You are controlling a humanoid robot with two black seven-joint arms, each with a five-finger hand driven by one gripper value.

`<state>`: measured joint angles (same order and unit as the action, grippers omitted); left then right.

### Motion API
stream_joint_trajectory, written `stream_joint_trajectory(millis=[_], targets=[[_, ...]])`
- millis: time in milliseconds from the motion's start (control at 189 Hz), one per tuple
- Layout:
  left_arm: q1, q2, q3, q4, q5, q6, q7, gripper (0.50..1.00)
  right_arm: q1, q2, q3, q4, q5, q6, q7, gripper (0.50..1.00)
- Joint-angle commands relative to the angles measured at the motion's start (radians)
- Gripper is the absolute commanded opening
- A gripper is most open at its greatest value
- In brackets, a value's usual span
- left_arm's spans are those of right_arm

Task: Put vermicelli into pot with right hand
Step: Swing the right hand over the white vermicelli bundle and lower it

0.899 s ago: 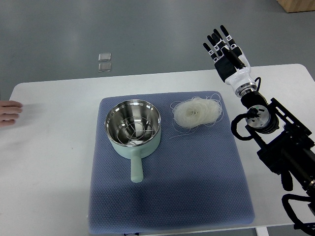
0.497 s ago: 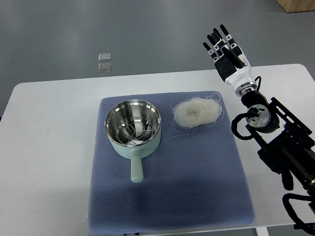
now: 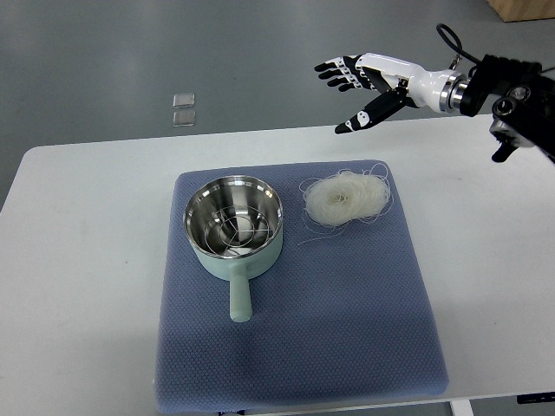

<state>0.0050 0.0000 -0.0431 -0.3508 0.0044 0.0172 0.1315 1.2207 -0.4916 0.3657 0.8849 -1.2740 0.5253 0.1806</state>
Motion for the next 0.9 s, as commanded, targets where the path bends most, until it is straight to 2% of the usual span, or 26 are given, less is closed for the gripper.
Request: stream_joint_trajectory(millis=[0, 74, 169, 434, 741, 894], targets=[[0.0, 0.0, 0.0, -0.001, 0.0, 0.0, -0.001, 1.0, 0.163, -0.013, -0.227, 0.019, -0.116, 0.086, -0.073, 0.926], [0.0, 0.0, -0.001, 0.004, 0.0, 0.0, -0.001, 1.0, 0.233, -0.001, -0.347, 0.032, -0.117, 0.086, -0.148, 0.928], [0.0, 0.0, -0.003, 0.007, 0.0, 0.0, -0.001, 1.0, 0.258, 0.027, -0.372, 0.034, -0.102, 0.086, -0.184, 0.928], [0.0, 0.0, -0.003, 0.004, 0.0, 0.0, -0.001, 1.0, 0.164, 0.036, -0.294, 0.031, -0.041, 0.085, -0.202, 0.928], [0.0, 0.0, -0.001, 0.006, 0.0, 0.0, -0.001, 1.0, 0.025, 0.11, -0.229, -0.007, -0.042, -0.042, -0.204, 0.928], [0.0, 0.0, -0.001, 0.006, 0.0, 0.0, -0.001, 1.0, -0.013, 0.142, -0.229, -0.02, -0.044, -0.082, -0.202, 0.928]])
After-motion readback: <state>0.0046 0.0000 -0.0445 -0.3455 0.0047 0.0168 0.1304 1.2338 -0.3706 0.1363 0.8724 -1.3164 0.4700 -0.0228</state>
